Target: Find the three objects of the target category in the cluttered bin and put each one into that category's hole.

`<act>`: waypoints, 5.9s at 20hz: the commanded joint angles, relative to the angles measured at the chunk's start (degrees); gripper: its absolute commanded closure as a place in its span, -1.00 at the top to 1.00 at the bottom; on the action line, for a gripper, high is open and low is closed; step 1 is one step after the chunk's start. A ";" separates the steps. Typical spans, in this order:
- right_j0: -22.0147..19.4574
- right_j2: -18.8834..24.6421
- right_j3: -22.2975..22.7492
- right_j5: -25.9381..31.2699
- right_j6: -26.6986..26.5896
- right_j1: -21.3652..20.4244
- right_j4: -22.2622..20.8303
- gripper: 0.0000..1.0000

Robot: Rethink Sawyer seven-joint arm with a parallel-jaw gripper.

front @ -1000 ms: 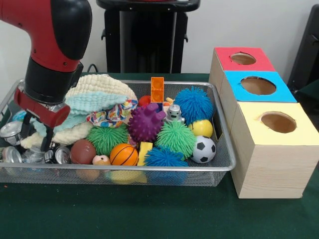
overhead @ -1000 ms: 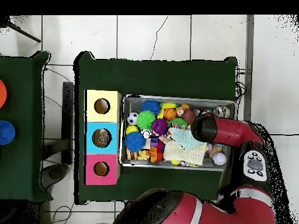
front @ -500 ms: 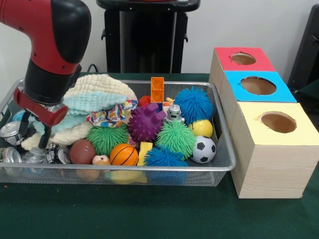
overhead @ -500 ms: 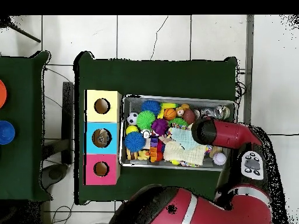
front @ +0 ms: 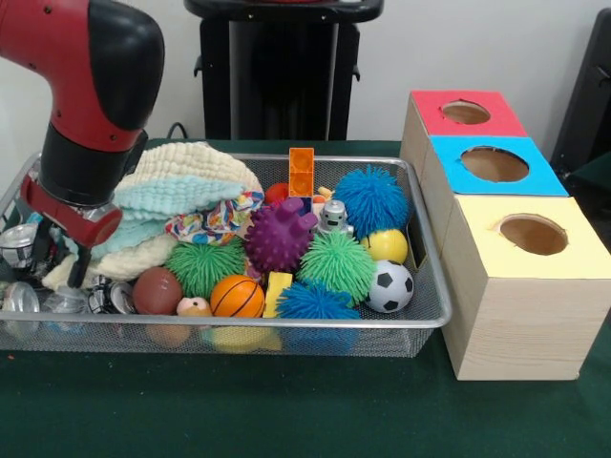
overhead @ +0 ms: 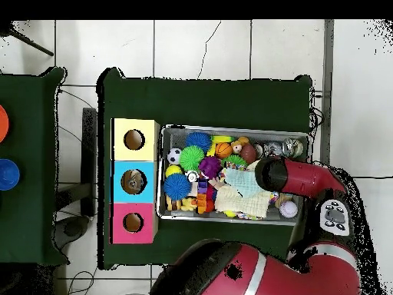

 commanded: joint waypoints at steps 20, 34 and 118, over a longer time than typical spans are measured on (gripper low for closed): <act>-18.36 35.61 11.30 5.79 -8.67 -10.84 3.41 1.00; -14.44 29.97 9.94 1.40 -1.53 -6.88 -2.53 1.00; -12.83 22.16 5.17 11.51 -3.04 -1.03 -0.66 1.00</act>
